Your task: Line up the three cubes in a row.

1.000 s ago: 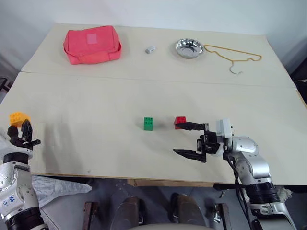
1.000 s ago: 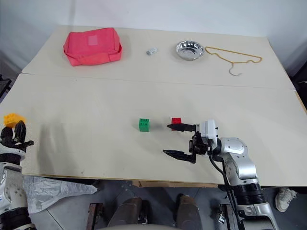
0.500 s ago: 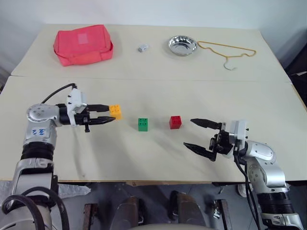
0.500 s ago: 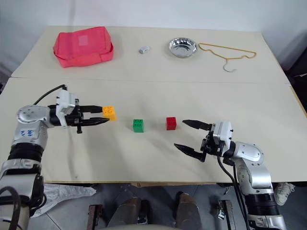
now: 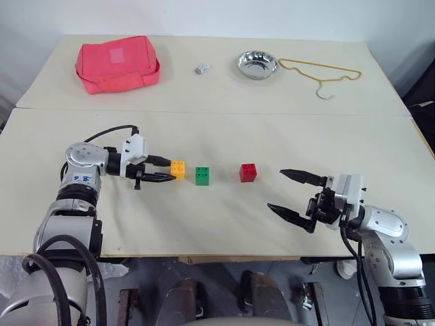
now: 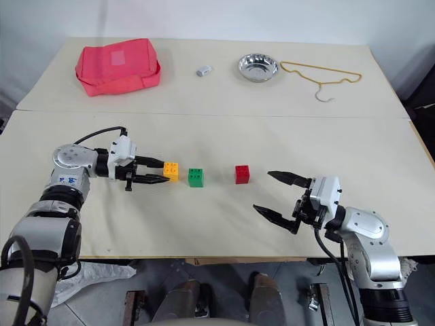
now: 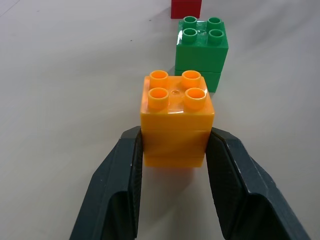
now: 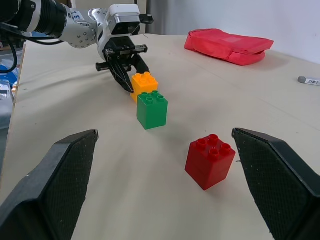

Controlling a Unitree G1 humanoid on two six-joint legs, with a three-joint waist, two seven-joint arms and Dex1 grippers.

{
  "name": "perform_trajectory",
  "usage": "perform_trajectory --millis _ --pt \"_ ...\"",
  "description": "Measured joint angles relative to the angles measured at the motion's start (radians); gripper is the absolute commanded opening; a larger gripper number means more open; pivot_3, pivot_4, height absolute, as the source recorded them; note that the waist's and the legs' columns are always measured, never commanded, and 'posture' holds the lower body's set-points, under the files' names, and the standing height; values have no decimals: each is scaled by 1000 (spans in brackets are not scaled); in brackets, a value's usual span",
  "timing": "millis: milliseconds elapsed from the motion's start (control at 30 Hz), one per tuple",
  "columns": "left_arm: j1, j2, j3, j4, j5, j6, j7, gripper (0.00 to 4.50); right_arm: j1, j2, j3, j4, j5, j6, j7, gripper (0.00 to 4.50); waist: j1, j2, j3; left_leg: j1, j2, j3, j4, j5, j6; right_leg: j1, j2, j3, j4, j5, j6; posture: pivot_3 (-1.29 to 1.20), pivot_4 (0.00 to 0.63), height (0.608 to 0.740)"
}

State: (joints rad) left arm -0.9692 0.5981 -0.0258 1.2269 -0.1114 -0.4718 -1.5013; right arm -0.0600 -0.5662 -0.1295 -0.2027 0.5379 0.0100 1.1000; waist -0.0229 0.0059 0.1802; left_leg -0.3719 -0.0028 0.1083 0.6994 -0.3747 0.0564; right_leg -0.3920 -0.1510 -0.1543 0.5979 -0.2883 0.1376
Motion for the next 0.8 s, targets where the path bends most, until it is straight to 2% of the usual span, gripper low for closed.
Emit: perform_trajectory --millis 233,267,400,600,733,800 --pt "26 34 15 -3 0 23 0 4301 -5 -3 -4 0 2 12 -2 4500 -1 0 0 0 1 0 0 0 0 0 0 0 1 0 0 0 150 740" --pt "44 45 26 -5 -4 20 0 4477 -11 -3 -2 1 2 13 -1 4500 -2 0 0 0 1 0 0 0 0 0 0 0 1 0 0 0 150 740" --pt "83 52 70 -46 -42 3 0 4477 -39 -3 0 8 2 18 7 4500 0 0 0 0 3 -2 1 0 0 0 -1 0 2 0 0 0 150 740" --pt "170 55 107 -210 -120 15 0 4477 -52 -11 2 21 3 20 35 4500 8 0 0 0 3 -3 2 0 0 0 -2 0 5 0 0 0 150 740" --pt "302 68 155 -417 -199 104 6 4477 -62 -15 1 33 4 19 46 4500 7 0 0 1 3 -4 2 0 0 0 -2 0 6 0 0 0 150 740" --pt "459 119 190 -609 -228 193 48 4477 -62 -41 -10 51 14 13 80 4500 -6 0 0 1 3 -4 1 0 0 0 -2 0 7 0 0 0 150 740"
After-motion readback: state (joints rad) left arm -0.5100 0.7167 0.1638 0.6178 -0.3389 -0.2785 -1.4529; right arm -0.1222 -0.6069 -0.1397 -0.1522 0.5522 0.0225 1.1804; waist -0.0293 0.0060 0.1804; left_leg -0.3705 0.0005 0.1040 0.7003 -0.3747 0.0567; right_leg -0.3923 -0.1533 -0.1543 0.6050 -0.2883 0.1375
